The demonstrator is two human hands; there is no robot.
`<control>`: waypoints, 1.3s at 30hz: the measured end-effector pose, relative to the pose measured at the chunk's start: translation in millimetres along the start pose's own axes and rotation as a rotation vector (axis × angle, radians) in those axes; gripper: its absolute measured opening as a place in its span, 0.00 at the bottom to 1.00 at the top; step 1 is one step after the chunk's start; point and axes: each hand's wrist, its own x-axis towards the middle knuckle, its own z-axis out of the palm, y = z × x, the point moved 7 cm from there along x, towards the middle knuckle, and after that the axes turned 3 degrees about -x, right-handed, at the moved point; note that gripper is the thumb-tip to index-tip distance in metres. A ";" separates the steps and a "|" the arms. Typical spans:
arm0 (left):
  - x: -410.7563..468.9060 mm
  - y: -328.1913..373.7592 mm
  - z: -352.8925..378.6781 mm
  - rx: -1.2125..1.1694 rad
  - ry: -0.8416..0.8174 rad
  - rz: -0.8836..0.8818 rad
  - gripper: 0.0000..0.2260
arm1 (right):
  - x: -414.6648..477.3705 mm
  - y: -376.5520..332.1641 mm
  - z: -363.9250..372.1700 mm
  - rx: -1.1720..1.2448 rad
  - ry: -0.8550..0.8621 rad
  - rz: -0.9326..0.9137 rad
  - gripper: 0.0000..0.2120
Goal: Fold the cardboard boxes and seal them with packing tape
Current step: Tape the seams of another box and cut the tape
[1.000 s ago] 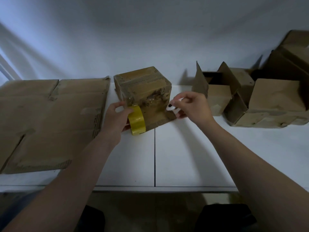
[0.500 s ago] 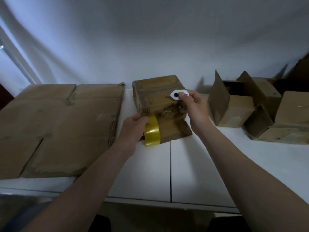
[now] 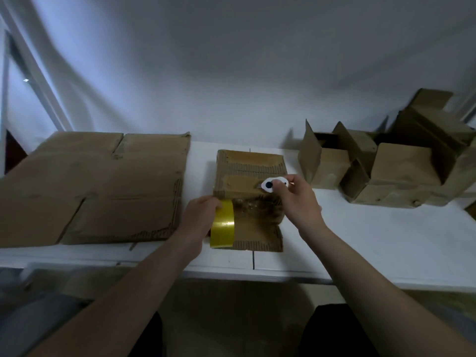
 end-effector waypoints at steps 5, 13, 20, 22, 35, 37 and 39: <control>-16.5 -4.9 -2.0 0.028 -0.066 0.059 0.07 | -37.9 -61.3 8.7 0.054 -0.074 -0.464 0.07; -8.1 -10.1 -4.1 0.066 -0.047 0.053 0.10 | -24.2 -77.5 78.6 -0.147 -0.432 -0.717 0.10; 5.4 -13.7 -2.0 0.011 -0.168 -0.045 0.03 | -18.3 -76.1 84.9 -0.182 -0.395 -0.748 0.08; 7.0 -23.2 -0.5 -0.009 -0.183 -0.129 0.09 | -17.9 -76.1 84.1 -0.182 -0.387 -0.764 0.09; 13.0 -46.1 -1.8 -0.264 -0.107 -0.117 0.09 | -37.7 -87.9 46.2 0.053 -0.171 -1.014 0.09; 12.9 -48.0 -1.1 -0.270 -0.097 -0.116 0.08 | -40.6 -86.4 45.3 0.015 -0.186 -1.029 0.09; 12.5 -49.0 0.0 -0.270 -0.086 -0.112 0.07 | -42.2 -84.9 47.9 0.004 -0.249 -1.013 0.09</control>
